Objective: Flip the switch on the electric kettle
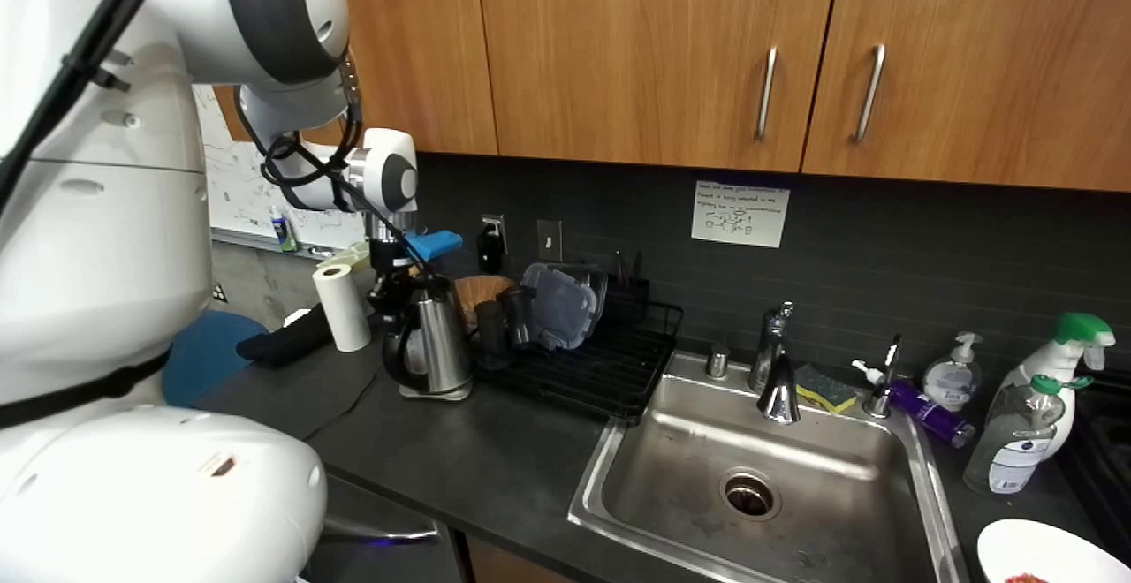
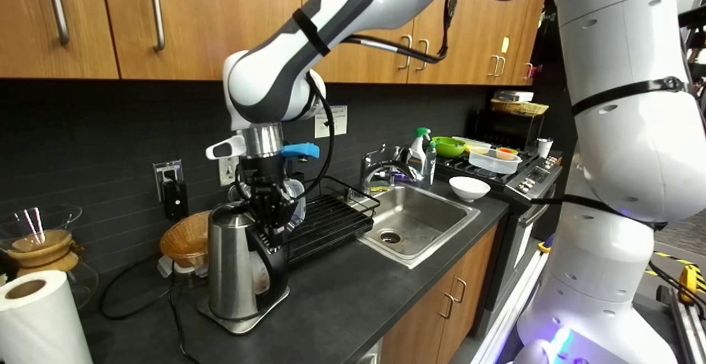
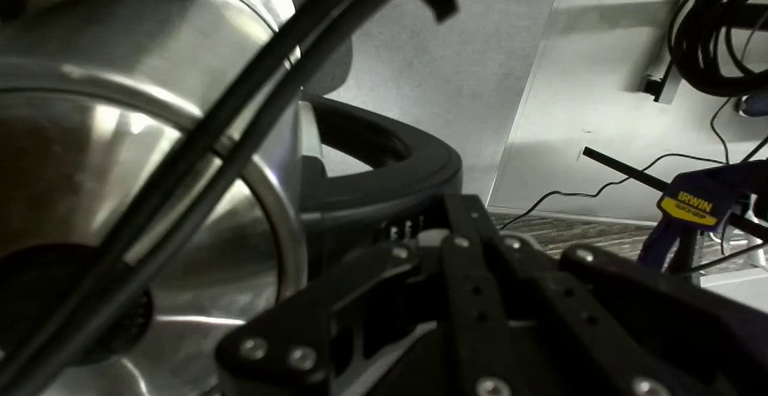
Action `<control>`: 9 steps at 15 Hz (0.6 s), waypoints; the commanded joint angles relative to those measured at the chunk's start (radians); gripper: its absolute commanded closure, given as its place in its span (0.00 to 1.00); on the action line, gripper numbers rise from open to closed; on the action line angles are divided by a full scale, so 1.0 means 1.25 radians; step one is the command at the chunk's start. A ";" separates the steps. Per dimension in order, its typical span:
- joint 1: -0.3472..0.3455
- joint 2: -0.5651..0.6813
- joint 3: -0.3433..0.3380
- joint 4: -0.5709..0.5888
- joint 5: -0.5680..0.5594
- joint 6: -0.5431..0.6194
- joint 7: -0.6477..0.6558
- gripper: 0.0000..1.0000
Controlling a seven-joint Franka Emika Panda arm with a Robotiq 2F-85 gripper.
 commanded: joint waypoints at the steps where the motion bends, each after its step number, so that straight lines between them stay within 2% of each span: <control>1: -0.007 0.008 -0.001 0.021 -0.005 -0.004 -0.013 1.00; 9: -0.003 0.010 -0.002 0.024 -0.002 -0.020 0.009 1.00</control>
